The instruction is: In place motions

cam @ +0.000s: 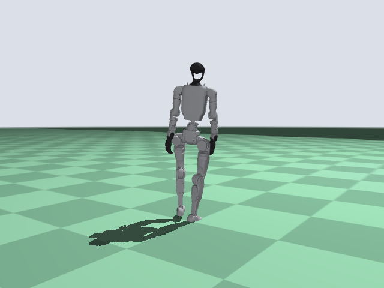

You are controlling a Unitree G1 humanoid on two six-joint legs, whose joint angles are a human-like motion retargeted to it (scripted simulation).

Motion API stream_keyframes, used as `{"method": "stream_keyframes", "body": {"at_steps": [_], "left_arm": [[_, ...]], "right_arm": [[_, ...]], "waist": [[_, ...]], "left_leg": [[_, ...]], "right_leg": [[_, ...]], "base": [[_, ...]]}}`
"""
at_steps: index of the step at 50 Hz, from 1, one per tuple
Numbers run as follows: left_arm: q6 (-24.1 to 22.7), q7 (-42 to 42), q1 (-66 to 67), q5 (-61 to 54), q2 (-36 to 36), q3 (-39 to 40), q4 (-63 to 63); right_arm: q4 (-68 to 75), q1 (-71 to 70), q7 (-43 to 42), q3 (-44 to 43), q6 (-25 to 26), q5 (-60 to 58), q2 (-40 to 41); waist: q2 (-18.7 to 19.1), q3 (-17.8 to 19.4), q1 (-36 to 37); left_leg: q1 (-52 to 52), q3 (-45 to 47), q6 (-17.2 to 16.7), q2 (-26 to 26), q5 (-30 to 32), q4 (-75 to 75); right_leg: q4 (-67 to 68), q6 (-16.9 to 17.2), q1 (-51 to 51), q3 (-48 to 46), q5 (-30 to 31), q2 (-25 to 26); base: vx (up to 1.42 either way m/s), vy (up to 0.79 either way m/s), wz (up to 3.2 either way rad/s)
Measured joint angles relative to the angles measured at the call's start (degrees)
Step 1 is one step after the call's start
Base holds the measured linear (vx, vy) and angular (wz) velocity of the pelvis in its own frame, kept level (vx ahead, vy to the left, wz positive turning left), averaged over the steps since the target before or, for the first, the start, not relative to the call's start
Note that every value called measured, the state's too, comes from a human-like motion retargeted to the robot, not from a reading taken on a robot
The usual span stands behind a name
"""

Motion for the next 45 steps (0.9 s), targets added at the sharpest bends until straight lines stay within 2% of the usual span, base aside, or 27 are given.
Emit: {"method": "stream_keyframes", "body": {"at_steps": [2,3,5,7,9,13,18,20,23,25,27,28,30,32,33,35,37,39,42,45], "left_arm": [[-1.10,0.73,-2.58,-0.01,0.32,-3.45,-0.96],[-1.11,0.11,-4.14,0.25,0.61,-5.26,-1.56],[-0.65,-2.35,-8.07,1.80,1.16,-7.28,-3.61],[0.16,-4.41,-13.14,4.04,1.42,-8.55,-7.26],[0.93,-6.75,-16.78,5.34,2.43,-11.17,-11.08],[3.54,-12.35,-20.94,14.30,5.13,-12.28,-16.42],[1.71,-5.70,-17.79,16.10,4.50,-17.81,-17.15],[1.36,-5.01,-14.57,16.08,3.85,-18.69,-16.26],[3.18,-5.35,-8.69,18.56,1.52,-15.86,-12.61],[5.22,-5.26,-4.60,19.98,0.30,-12.85,-8.26],[7.34,-5.35,-0.36,21.31,-0.22,-9.45,-3.37],[8.44,-5.69,1.48,22.21,-0.15,-7.69,-0.96],[10.91,-6.64,3.16,23.27,0.48,-5.23,3.43],[12.80,-6.68,4.97,22.80,1.57,-5.55,5.83],[13.64,-6.66,6.46,22.64,1.81,-5.56,5.83],[15.17,-7.53,8.79,23.94,2.59,-5.45,5.84],[15.44,-6.89,9.52,25.76,2.53,-4.93,5.84],[13.78,-5.94,10.06,25.83,2.49,-4.65,5.63],[11.61,-6.53,9.28,24.31,2.99,-4.87,4.39],[10.87,-5.61,6.44,22.13,3.42,-6.31,4.26]], "right_arm": [[5.44,3.63,-2.91,-3.40,2.34,-1.50,-2.37],[8.44,5.04,-4.48,-5.21,3.70,-2.05,-3.75],[13.89,6.63,-8.07,-7.92,6.69,-1.42,-6.34],[18.85,6.43,-12.66,-11.40,7.89,1.81,-8.93],[20.14,9.00,-14.84,-14.61,8.49,5.70,-11.81],[20.14,14.20,-15.35,-17.54,12.80,12.89,-13.77],[20.14,17.80,-15.74,-20.87,10.23,15.96,-12.22],[20.14,16.86,-14.56,-19.07,10.62,16.60,-11.41],[20.14,12.29,-14.81,-14.34,10.01,16.13,-9.24],[20.14,7.99,-14.31,-10.12,8.95,14.84,-6.84],[18.38,3.45,-11.48,-5.74,8.20,12.92,-3.81],[16.13,1.28,-9.12,-3.67,8.02,12.16,-2.12],[10.50,-4.25,-4.01,-0.79,7.08,11.64,1.19],[3.75,-8.78,0.73,1.06,4.89,13.06,3.71],[0.70,-10.91,3.18,2.49,3.70,14.12,4.61],[-4.83,-14.28,7.60,4.36,1.48,15.70,5.61],[-8.90,-15.50,8.75,3.70,-1.30,14.59,5.94],[-10.67,-15.62,6.90,3.75,-3.64,14.55,5.85],[-10.72,-15.05,3.35,4.35,-6.04,15.61,5.23],[-8.50,-11.50,2.60,3.20,-5.97,12.60,3.67]], "waist": [[1.31,-0.74,-0.74],[2.40,-1.18,-2.46],[4.19,-1.14,-5.41],[5.97,0.99,-6.20],[7.56,3.30,-9.53],[7.52,5.86,-11.23],[7.74,4.21,-7.49],[7.32,3.33,-7.09],[5.78,2.34,-7.69],[4.30,2.14,-8.13],[2.69,1.54,-5.05],[1.88,1.32,-3.82],[1.52,1.43,-4.15],[2.10,3.18,-2.35],[1.53,4.02,-0.22],[0.34,4.48,2.40],[-0.08,4.22,3.50],[-0.88,3.42,3.69],[-1.20,3.25,2.81],[-0.64,2.36,1.88]], "left_leg": [[6.46,-0.71,1.48,-2.33,-0.89,-14.28],[8.54,-2.64,2.07,-2.84,1.91,-20.16],[9.58,-4.25,0.03,-0.47,6.09,-26.22],[8.18,-3.60,0.28,1.34,7.21,-27.59],[7.65,-5.62,0.84,2.25,7.89,-27.57],[6.52,-6.46,1.46,3.09,8.28,-25.85],[6.96,-5.24,1.66,3.23,7.73,-25.03],[7.65,-4.49,1.64,2.37,7.16,-24.91],[8.31,-3.82,2.16,-0.77,5.35,-23.03],[8.49,-3.06,2.47,-2.48,3.51,-19.16],[6.22,1.79,2.52,-2.30,4.11,-12.03],[3.45,4.26,2.57,-1.30,6.04,-5.43],[-7.28,4.16,-0.79,5.99,13.51,14.78],[-16.37,2.34,1.00,11.17,18.48,28.41],[-20.40,-1.20,0.43,9.94,17.74,32.52],[-25.02,-0.36,0.28,12.69,12.14,40.97],[-28.28,-0.51,1.81,13.47,9.36,45.06],[-29.84,-1.10,2.50,12.61,7.31,47.02],[-28.54,-1.85,2.97,10.89,6.32,46.43],[-22.88,-2.11,2.56,7.78,6.95,39.53]], "right_leg": [[3.56,-0.64,-0.63,-0.89,-0.80,0.94],[6.23,-1.19,-1.66,-2.60,-0.26,1.40],[14.47,-3.90,-6.41,-6.80,6.41,1.29],[27.98,-5.03,-15.60,-3.96,14.32,1.16],[39.91,-7.59,-22.27,-3.30,13.56,1.01],[50.45,-8.28,-29.11,-0.81,10.85,2.98],[42.25,-5.99,-24.46,2.22,11.05,6.57],[34.32,-5.32,-19.09,2.08,11.76,6.59],[18.50,-2.10,-8.88,0.38,13.55,5.00],[9.96,-0.27,-2.66,-0.09,4.25,4.13],[4.10,-1.61,0.12,-1.61,0.22,2.76],[1.76,-1.45,0.37,0.00,0.85,2.45],[-1.08,-0.24,-1.24,2.54,2.64,2.43],[-3.09,0.40,-1.64,2.48,4.63,3.14],[-3.85,0.62,-1.20,2.06,5.42,2.90],[-4.22,-0.35,-1.53,3.66,5.74,2.94],[-3.15,-0.82,-2.93,4.33,5.63,2.34],[-2.34,-0.91,-3.65,3.97,5.34,1.21],[-2.03,-1.18,-3.08,2.96,4.68,0.89],[-1.93,-0.83,-1.72,1.24,3.74,0.82]], "base": [[0.27,0.17,0.28],[0.14,0.19,0.61],[-0.14,0.14,0.30],[-0.35,0.15,-0.12],[-0.08,0.21,0.50],[-0.10,0.02,0.17],[0.14,-0.02,-0.17],[0.16,0.04,-0.24],[0.11,0.08,0.00],[0.14,-0.01,-0.18],[0.12,-0.05,-1.19],[-0.05,-0.13,-0.86],[-0.30,-0.22,0.01],[-0.34,-0.25,-0.40],[-0.23,-0.18,-1.19],[-0.11,-0.09,-0.91],[-0.02,-0.01,-0.10],[0.00,-0.02,0.32],[0.01,0.00,0.44],[0.16,0.07,0.52]]}}
